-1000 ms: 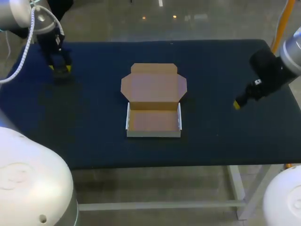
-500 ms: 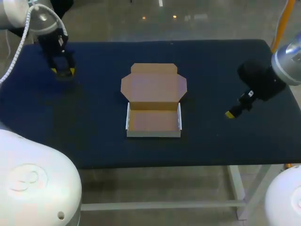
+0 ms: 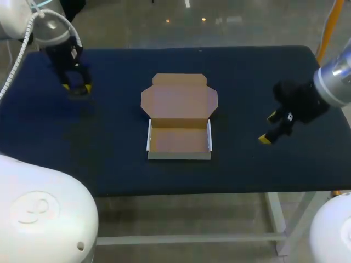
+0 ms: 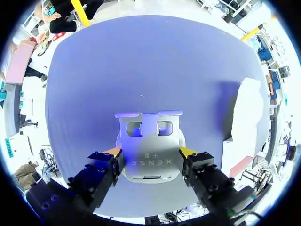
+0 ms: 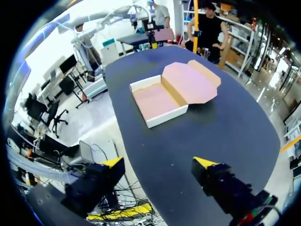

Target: Assemble the packaging by folding the flat box into shape, placing the metal phone stand inside, and closing the box properly

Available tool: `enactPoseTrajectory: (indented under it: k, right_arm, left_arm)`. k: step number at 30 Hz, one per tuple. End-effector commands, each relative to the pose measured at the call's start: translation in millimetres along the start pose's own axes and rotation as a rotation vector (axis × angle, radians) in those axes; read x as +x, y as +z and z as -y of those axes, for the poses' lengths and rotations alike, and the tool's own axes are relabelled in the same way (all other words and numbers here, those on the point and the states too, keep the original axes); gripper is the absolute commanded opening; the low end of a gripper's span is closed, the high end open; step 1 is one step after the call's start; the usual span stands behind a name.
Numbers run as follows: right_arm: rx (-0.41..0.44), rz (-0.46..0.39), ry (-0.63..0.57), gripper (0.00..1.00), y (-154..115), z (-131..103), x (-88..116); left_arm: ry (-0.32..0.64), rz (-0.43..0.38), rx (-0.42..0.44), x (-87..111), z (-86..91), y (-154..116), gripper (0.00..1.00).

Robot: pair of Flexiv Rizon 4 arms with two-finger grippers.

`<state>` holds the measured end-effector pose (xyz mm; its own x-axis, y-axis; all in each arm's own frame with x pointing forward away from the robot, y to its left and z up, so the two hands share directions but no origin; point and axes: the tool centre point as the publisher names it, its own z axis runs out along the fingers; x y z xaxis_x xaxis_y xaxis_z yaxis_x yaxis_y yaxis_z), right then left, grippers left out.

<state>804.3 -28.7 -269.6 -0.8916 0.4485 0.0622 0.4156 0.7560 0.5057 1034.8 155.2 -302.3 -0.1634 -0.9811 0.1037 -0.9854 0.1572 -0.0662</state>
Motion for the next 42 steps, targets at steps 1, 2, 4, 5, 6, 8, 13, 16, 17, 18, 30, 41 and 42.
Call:
enactPoseTrajectory:
  k: [1, 2, 4, 5, 6, 8, 13, 16, 17, 18, 30, 41, 42]
  right_arm:
    - [0.007, -0.024, -0.037, 1.0, -2.3, -0.1, 2.6]
    - [0.01, -0.034, -0.053, 1.0, -1.8, 0.3, 3.9]
    - [0.01, -0.034, -0.053, 1.0, -1.8, 0.3, 3.9]
    - [0.01, -0.034, -0.053, 1.0, -1.8, 0.3, 3.9]
    - [0.01, -0.034, -0.053, 1.0, -1.8, 0.3, 3.9]
    - [0.01, -0.034, -0.053, 1.0, -1.8, 0.3, 3.9]
    - [0.01, -0.034, -0.053, 1.0, -1.8, 0.3, 3.9]
    - [0.01, -0.034, -0.053, 1.0, -1.8, 0.3, 3.9]
    - [0.01, -0.034, -0.053, 1.0, -1.8, 0.3, 3.9]
    - [0.01, -0.034, -0.053, 1.0, -1.8, 0.3, 3.9]
    - [0.01, -0.034, -0.053, 1.0, -1.8, 0.3, 3.9]
    - [0.01, -0.034, -0.053, 1.0, -1.8, 0.3, 3.9]
    - [0.01, -0.034, -0.053, 1.0, -1.8, 0.3, 3.9]
  left_arm:
    - [0.005, 0.027, 0.056, 13.9, -13.7, -9.9, 0.0]
    - [0.006, 0.028, 0.057, 16.9, -15.9, -11.0, 0.0]
    - [0.009, 0.029, 0.058, 23.3, -20.3, -13.1, 0.0]
    - [0.01, 0.03, 0.059, 26.8, -22.7, -14.5, 0.0]
    - [0.012, 0.03, 0.059, 29.9, -25.0, -16.0, 0.0]
    - [0.017, 0.032, 0.06, 37.6, -31.0, -19.5, 0.0]
    - [0.021, 0.051, 0.062, 56.6, -46.0, -28.5, 0.0]
    - [0.021, 0.059, 0.063, 67.8, -55.1, -31.7, 0.0]
    - [0.021, 0.059, 0.063, 72.0, -58.7, -32.8, 0.0]
    - [0.022, 0.062, 0.064, 76.0, -61.9, -33.7, 0.0]
    - [0.076, 0.067, 0.083, 140.6, -110.3, -43.3, 0.0]
    - [0.145, 0.098, 0.14, 211.0, -147.7, -44.4, 0.0]
    - [0.147, 0.096, 0.14, 216.4, -149.6, -43.5, 0.0]
